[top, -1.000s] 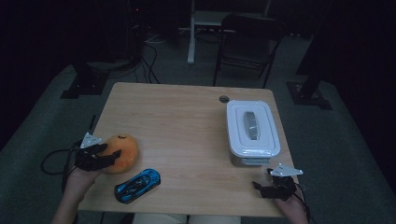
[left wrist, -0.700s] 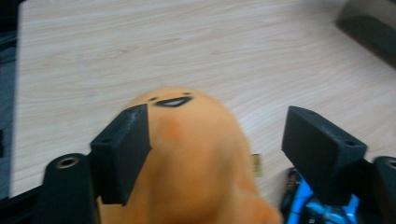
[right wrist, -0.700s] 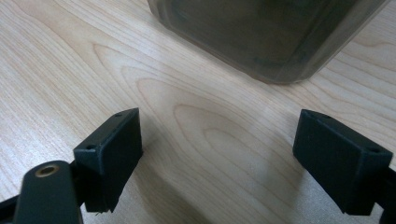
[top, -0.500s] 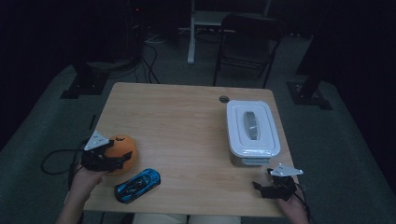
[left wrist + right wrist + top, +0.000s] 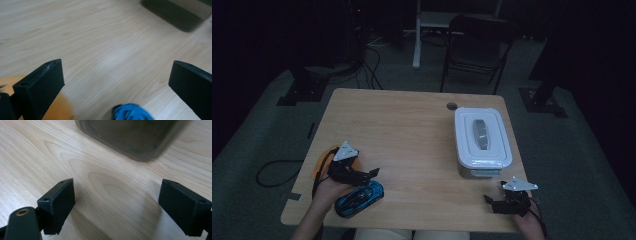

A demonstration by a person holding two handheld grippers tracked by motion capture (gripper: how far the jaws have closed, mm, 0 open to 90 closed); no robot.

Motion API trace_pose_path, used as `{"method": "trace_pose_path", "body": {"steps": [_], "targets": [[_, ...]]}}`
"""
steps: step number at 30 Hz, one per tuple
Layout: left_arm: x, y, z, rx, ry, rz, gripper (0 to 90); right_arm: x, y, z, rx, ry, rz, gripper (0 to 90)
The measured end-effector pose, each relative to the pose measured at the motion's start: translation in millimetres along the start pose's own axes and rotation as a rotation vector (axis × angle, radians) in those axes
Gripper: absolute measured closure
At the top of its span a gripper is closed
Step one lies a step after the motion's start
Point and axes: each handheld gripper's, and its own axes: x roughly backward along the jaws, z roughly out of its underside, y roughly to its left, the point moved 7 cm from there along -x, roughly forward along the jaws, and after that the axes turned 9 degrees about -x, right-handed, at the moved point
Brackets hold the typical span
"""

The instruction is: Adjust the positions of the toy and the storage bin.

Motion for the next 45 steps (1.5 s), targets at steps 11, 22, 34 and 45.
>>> {"method": "trace_pose_path", "body": {"steps": [11,22,34,45], "targets": [[-42.6,-35.2,-23.5,-0.049,-0.015,0.095,0.7,18.0,-30.2,-7.8,-0.070,-0.079,0.122,13.1],[-91.3,-56.0,-37.6,-0.091,0.015,0.144,0.7,17.5,-63.4,-15.9,-0.122,-0.066,0.199,13.1],[-136.4,-66.4,-55.2,-0.122,0.046,0.162,0.7,10.8,-93.4,-32.6,-0.147,-0.084,0.257,13.5],[-183.3,-73.1,-78.7,-0.119,0.048,0.159,0.8,-7.1,-104.2,-57.4,-0.162,-0.104,0.248,13.7]]}}
